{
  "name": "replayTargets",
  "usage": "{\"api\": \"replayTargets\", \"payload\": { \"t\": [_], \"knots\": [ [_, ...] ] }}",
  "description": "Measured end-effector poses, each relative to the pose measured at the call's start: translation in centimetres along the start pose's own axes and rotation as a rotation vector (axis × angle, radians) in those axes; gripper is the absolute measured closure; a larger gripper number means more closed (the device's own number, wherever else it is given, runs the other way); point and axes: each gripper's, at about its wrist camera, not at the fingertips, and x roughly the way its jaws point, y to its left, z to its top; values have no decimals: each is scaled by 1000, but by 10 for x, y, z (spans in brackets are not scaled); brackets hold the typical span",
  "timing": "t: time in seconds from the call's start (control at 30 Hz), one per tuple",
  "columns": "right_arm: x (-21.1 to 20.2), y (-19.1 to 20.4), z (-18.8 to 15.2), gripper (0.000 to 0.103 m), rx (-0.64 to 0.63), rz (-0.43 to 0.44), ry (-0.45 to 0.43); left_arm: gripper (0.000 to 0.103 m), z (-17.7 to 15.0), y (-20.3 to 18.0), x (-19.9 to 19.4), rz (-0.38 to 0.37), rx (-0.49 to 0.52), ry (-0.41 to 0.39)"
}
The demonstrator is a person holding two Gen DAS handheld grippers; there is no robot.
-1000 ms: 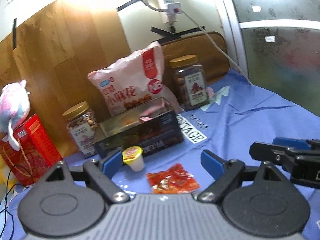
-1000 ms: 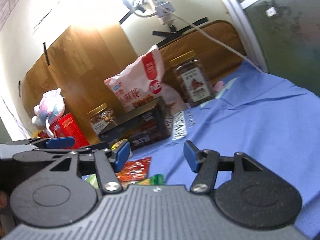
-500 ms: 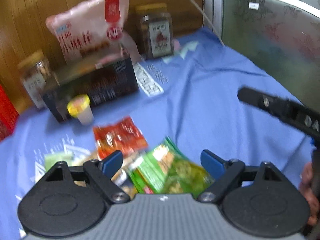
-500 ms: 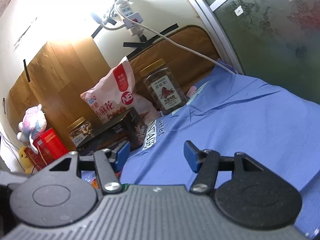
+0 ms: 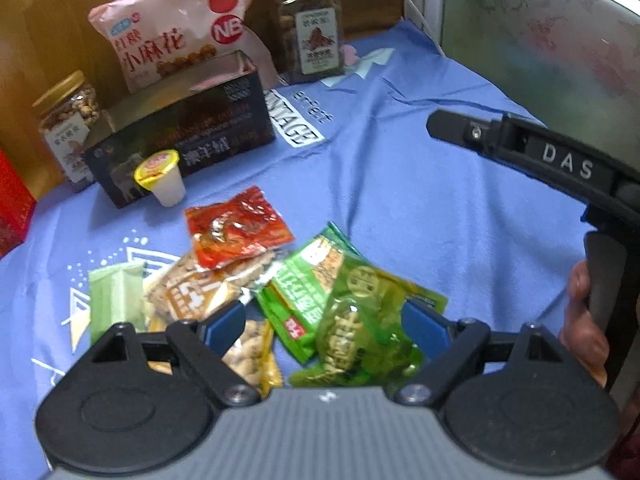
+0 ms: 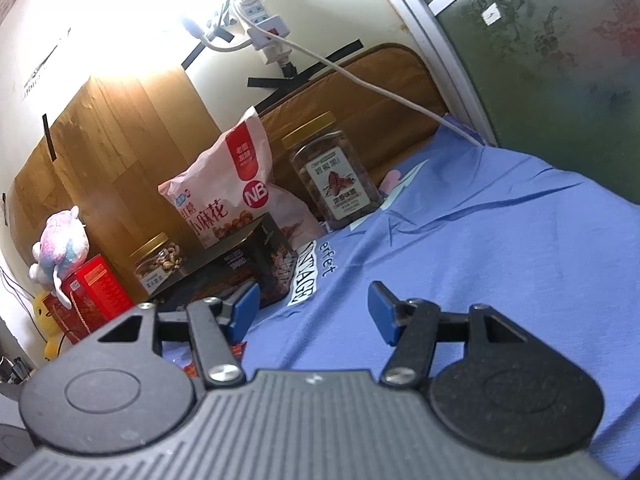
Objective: Organize snacks
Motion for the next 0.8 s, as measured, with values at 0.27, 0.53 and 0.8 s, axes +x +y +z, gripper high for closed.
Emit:
{"api": "replayTargets", "payload": {
  "t": [0.27,0.53,0.8],
  "knots": [
    [5,4,-3,40,-1,11,22,15,2,13,0,60,-35,-21],
    [10,5,-4,40,6,19,34,15,4,27,1,126,-55,-36],
    [12,5,-5,40,4,23,36,15,3,26,3,156,-40,-44]
  ]
}}
